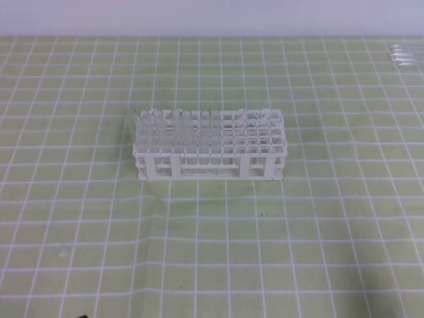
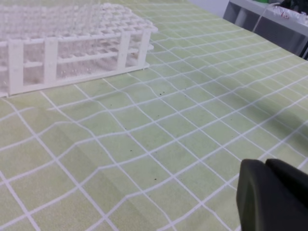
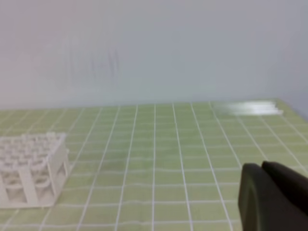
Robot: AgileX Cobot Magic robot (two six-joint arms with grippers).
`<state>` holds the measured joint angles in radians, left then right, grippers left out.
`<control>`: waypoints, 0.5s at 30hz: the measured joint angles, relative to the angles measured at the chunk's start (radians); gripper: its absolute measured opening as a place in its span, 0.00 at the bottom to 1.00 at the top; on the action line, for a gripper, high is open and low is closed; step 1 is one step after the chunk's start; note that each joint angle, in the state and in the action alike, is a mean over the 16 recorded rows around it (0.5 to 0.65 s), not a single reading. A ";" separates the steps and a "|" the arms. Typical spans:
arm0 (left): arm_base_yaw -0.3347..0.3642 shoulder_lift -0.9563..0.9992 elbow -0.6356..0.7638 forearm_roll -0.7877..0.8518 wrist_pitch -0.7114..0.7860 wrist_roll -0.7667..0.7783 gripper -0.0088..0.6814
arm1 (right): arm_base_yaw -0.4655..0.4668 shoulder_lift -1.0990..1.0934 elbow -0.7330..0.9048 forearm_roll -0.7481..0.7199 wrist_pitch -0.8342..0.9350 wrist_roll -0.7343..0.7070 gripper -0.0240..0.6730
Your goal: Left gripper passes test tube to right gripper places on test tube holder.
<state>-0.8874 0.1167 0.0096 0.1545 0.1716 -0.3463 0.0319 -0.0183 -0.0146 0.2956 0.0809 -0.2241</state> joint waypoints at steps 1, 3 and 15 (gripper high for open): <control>0.000 0.000 0.000 0.000 0.000 0.000 0.01 | 0.000 0.000 0.002 -0.018 0.013 0.016 0.03; 0.000 0.000 0.000 0.000 0.000 0.000 0.01 | 0.000 0.000 0.007 -0.053 0.047 0.047 0.03; 0.000 -0.001 -0.005 0.000 0.004 0.000 0.01 | 0.000 0.001 0.016 -0.107 0.228 0.096 0.03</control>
<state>-0.8873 0.1159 0.0045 0.1546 0.1755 -0.3465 0.0319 -0.0174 0.0012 0.1882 0.3088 -0.1278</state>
